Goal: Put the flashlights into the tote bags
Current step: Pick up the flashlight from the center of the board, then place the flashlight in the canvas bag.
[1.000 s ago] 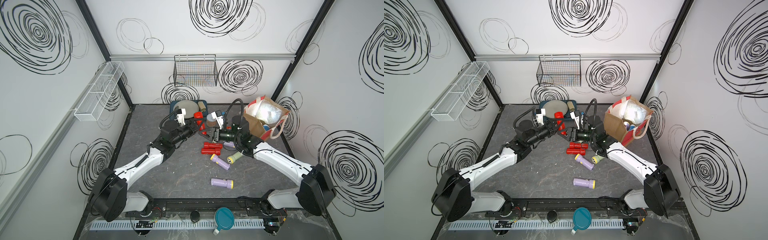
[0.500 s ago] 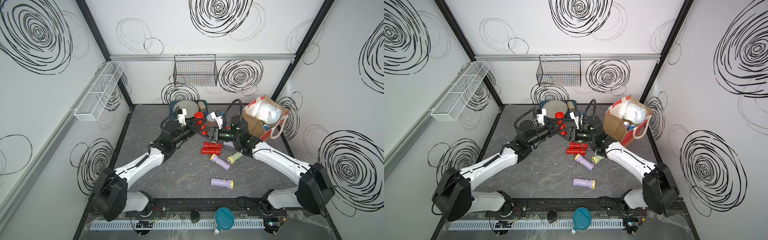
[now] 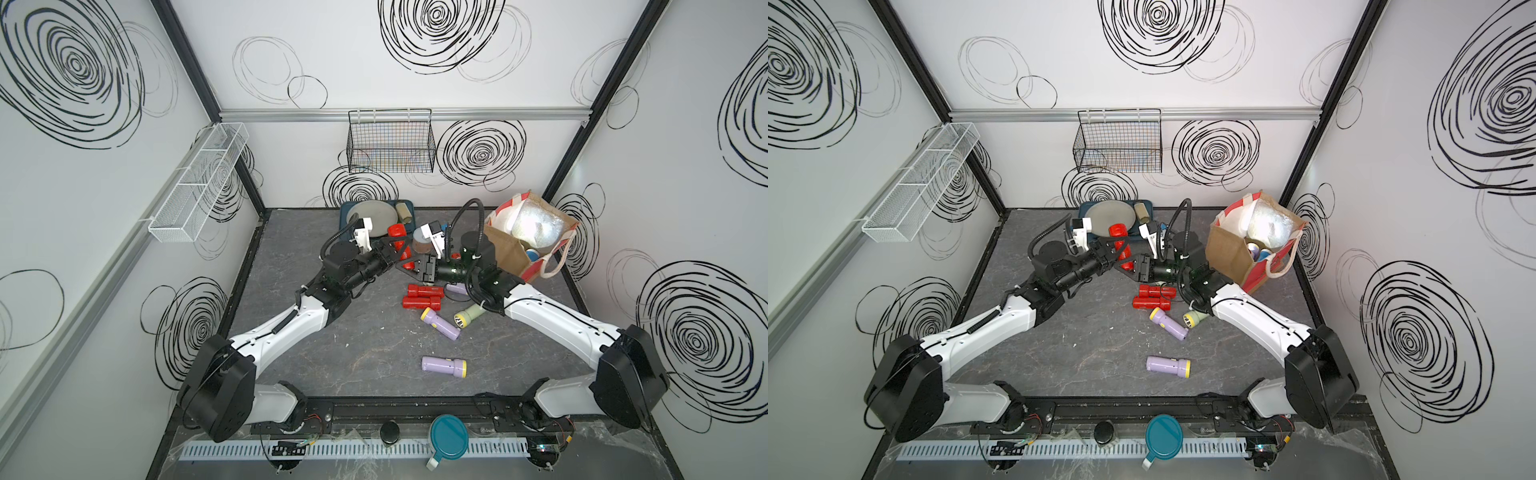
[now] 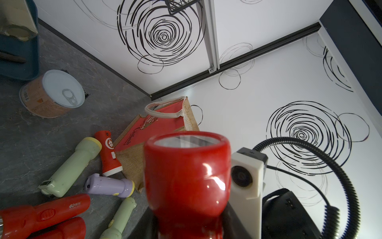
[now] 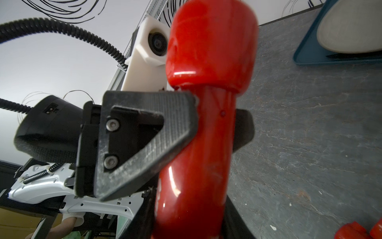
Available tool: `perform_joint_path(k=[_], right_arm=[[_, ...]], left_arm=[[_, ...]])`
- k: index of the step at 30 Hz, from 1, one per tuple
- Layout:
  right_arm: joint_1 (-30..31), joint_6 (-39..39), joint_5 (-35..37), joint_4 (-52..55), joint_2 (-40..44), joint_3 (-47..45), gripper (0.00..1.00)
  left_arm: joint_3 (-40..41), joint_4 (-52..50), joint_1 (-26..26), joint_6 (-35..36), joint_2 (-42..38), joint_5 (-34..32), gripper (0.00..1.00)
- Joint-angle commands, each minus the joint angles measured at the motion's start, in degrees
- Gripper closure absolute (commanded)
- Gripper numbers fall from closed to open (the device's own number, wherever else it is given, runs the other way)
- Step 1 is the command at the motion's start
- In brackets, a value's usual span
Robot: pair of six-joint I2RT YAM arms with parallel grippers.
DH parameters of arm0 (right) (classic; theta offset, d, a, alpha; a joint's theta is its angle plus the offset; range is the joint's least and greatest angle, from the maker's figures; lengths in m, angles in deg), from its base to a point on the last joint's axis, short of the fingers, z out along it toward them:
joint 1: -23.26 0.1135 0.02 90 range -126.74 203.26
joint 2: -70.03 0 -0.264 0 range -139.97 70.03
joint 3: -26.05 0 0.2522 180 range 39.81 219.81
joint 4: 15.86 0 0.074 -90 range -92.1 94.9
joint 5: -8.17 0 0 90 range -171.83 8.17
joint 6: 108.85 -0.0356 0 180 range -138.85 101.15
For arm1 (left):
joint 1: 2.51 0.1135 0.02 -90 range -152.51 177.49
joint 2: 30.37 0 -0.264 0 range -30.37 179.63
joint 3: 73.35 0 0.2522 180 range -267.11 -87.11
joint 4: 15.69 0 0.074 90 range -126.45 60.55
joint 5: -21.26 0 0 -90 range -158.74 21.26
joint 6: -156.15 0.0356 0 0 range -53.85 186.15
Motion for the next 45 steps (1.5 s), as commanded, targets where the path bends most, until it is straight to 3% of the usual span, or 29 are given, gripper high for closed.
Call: perform_joint_path(k=[1,3,5,13,20,24,32,36,45], right_arm=[[0.3,3.9,6.6,5.3,2.0,0.9,1.00],[0.2,4.8,9.6,8.2,2.9,0.9,1.00],[0.2,5.5,12.7,11.1,3.8,1.0,1.00],[-0.2,7.5,28.1,21.4,8.5,4.4,1.00],[-3.1,9.0,36.0,31.9,8.2,13.4,1.00],[-7.7,9.5,37.3,38.3,6.5,19.5,1.00],[-21.2,10.9,38.8,47.1,3.2,27.6,1.00],[-28.2,10.7,37.1,46.1,1.9,27.3,1.00],[-37.7,12.3,35.0,42.7,-4.9,27.9,1.00]], left_arm=[[0.1,5.3,0.3,-0.8,-1.0,0.8,0.42],[0.0,5.4,0.6,-0.5,-1.2,1.1,0.18],[0.0,5.3,0.9,-0.3,-1.4,1.5,0.01],[2.2,-0.3,2.6,3.7,-5.4,0.9,0.01],[-5.6,-29.1,-0.8,25.0,-6.6,-5.3,0.01],[-8.2,-35.4,-4.4,30.6,-6.1,-9.0,0.01],[-9.4,-36.6,-8.3,32.0,-5.4,-11.8,0.01],[-10.8,-38.5,-10.3,33.7,-4.7,-13.2,0.01],[-12.7,-40.3,-13.2,35.3,-3.5,-15.2,0.01]])
